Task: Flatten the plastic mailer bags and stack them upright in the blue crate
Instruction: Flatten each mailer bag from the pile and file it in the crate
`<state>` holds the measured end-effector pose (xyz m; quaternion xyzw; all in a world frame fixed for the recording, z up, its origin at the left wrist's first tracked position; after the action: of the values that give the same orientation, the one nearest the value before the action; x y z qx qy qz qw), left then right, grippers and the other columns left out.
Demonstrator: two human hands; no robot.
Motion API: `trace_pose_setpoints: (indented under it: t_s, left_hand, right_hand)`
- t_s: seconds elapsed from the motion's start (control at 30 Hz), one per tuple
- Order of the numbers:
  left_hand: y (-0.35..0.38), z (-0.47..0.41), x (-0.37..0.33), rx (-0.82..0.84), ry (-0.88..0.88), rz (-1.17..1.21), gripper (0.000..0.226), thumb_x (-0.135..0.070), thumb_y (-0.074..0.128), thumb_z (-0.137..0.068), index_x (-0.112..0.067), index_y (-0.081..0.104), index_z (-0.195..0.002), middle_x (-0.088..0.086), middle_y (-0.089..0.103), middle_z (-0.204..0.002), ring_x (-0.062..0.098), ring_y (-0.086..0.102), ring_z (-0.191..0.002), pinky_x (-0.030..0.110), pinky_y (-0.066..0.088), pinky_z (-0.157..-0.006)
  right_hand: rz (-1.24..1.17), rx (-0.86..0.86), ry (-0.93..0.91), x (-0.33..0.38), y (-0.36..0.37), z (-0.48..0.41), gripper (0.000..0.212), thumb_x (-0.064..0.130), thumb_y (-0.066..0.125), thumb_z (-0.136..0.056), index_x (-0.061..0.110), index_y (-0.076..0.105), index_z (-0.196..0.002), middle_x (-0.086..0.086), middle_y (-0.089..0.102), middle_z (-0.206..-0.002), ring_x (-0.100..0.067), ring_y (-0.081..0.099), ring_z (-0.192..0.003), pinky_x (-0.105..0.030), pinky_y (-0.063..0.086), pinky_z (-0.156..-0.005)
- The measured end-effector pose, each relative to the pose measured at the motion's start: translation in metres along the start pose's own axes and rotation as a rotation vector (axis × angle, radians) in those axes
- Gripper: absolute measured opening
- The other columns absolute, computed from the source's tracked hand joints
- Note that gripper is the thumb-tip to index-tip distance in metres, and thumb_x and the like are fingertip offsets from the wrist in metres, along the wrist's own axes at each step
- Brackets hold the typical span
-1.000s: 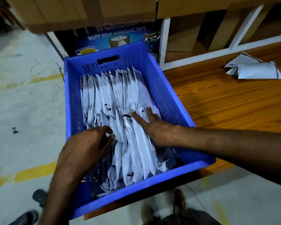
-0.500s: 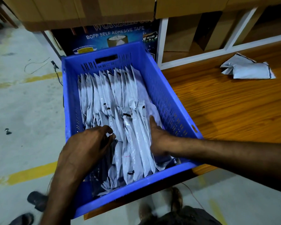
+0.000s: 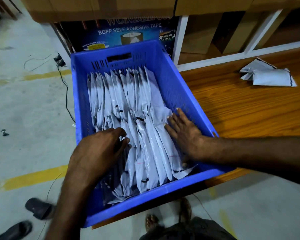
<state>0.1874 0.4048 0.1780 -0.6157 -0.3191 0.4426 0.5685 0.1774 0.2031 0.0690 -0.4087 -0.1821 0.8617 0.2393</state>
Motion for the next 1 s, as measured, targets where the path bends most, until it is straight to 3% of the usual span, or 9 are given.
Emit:
trace_pose_setpoints:
  t_s: [0.07,0.2,0.37,0.53,0.8,1.0]
  left_hand:
    - [0.001,0.000,0.000,0.005,0.006,0.000,0.029,-0.054,0.047,-0.102,-0.033,0.060,-0.118,-0.007,0.070,-0.103,0.020,0.068,-0.095,0.036,0.053,-0.070]
    - [0.003,-0.001,-0.001,0.007,0.016,-0.006,0.028,-0.051,0.048,-0.103,-0.031,0.060,-0.119,-0.005,0.070,-0.103,0.021,0.067,-0.094,0.036,0.052,-0.070]
    - [0.002,-0.001,0.000,-0.013,0.020,-0.009,0.028,-0.052,0.048,-0.103,-0.031,0.060,-0.118,-0.005,0.070,-0.104,0.021,0.067,-0.096,0.036,0.050,-0.070]
    - [0.001,-0.001,-0.001,-0.033,0.028,-0.006,0.027,-0.052,0.049,-0.103,-0.033,0.060,-0.119,-0.007,0.070,-0.103,0.019,0.067,-0.098,0.034,0.047,-0.069]
    - [0.002,-0.001,0.000,-0.055,0.015,-0.008,0.028,-0.053,0.052,-0.102,-0.033,0.062,-0.119,-0.012,0.071,-0.098,0.016,0.067,-0.095,0.031,0.040,-0.065]
    - [0.000,0.001,0.000,-0.068,0.039,0.017,0.024,-0.053,0.054,-0.101,-0.035,0.063,-0.114,-0.014,0.069,-0.090,0.013,0.063,-0.081,0.031,0.044,-0.062]
  right_hand:
    - [-0.044,-0.013,0.013,0.003,0.003,-0.003,0.148,0.093,0.052,-0.066,-0.001,-0.019,-0.155,-0.028,-0.014,-0.164,-0.045,-0.006,-0.153,-0.070,-0.014,-0.115]
    - [-0.092,-0.041,0.042,0.000,0.004,-0.002,0.153,0.093,0.057,-0.063,-0.001,-0.024,-0.152,-0.033,-0.007,-0.163,-0.048,0.000,-0.153,-0.070,-0.009,-0.115]
    - [-0.266,-0.102,0.075,0.006,-0.002,-0.016,0.121,0.066,0.055,-0.090,-0.001,-0.023,-0.153,-0.031,-0.001,-0.165,-0.043,0.007,-0.154,-0.068,-0.005,-0.118]
    - [-0.155,-0.117,0.082,-0.004,-0.003,-0.011,0.156,0.090,0.062,-0.060,-0.002,-0.023,-0.153,-0.030,0.002,-0.164,-0.044,0.009,-0.153,-0.071,-0.010,-0.115]
    - [-0.220,-0.139,0.004,0.006,-0.005,-0.013,0.136,0.076,0.060,-0.080,-0.001,-0.024,-0.153,-0.027,0.002,-0.166,-0.040,0.007,-0.155,-0.067,-0.010,-0.117]
    - [-0.216,-0.164,0.005,-0.002,-0.015,-0.002,0.118,0.057,0.060,-0.091,0.008,-0.025,-0.155,-0.027,0.004,-0.166,-0.039,0.007,-0.155,-0.068,-0.010,-0.117]
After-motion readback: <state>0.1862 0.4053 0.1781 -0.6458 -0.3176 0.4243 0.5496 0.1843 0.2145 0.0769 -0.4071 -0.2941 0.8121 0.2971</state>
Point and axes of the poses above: each hand's wrist, its own z-axis away from the middle knuckle, its own y-axis out of the palm, x = y × z, the point moved 10 cm from there along -z, towards the middle knuckle
